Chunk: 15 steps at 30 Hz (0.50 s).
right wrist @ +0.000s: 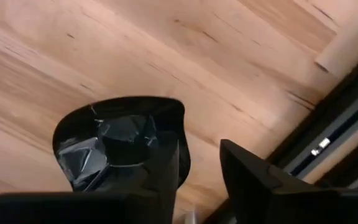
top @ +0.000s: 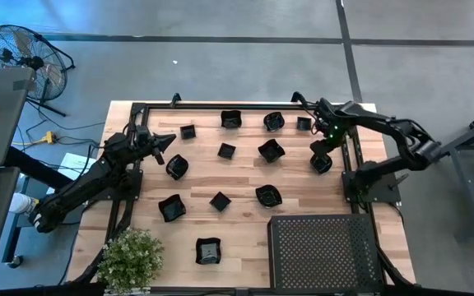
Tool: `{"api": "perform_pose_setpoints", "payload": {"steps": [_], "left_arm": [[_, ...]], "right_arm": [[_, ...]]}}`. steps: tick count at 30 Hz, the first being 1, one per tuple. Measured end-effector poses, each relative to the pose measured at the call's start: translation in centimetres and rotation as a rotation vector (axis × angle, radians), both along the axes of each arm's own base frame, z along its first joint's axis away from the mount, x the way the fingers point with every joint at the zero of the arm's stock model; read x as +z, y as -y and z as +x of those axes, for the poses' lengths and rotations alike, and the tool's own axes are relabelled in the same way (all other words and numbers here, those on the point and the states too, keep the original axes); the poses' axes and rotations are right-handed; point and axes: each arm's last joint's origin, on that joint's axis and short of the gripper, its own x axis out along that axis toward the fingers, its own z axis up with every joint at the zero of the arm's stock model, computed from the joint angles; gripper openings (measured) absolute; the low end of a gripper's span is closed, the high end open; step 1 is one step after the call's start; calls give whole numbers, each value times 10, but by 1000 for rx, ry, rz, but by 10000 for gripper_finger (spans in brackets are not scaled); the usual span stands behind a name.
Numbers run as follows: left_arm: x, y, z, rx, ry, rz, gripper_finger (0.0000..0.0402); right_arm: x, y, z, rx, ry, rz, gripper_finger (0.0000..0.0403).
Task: Pick & Place Mini shaped plates
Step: Put the black leaf-shaped plate on the shelf
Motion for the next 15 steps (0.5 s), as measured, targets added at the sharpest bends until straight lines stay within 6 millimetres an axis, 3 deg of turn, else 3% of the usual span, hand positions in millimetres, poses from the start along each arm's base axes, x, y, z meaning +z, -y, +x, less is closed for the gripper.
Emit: {"api": "perform_pose_setpoints", "payload": {"steps": [6, 15], "left_arm": [[0, 0, 0, 0, 0, 0, 1], [0, 0, 0, 4, -1, -1, 1]], "right_arm": [[-9, 8, 0, 41, 35, 34, 126], [-11, 7, 0, 57, 22, 52, 90]]}}
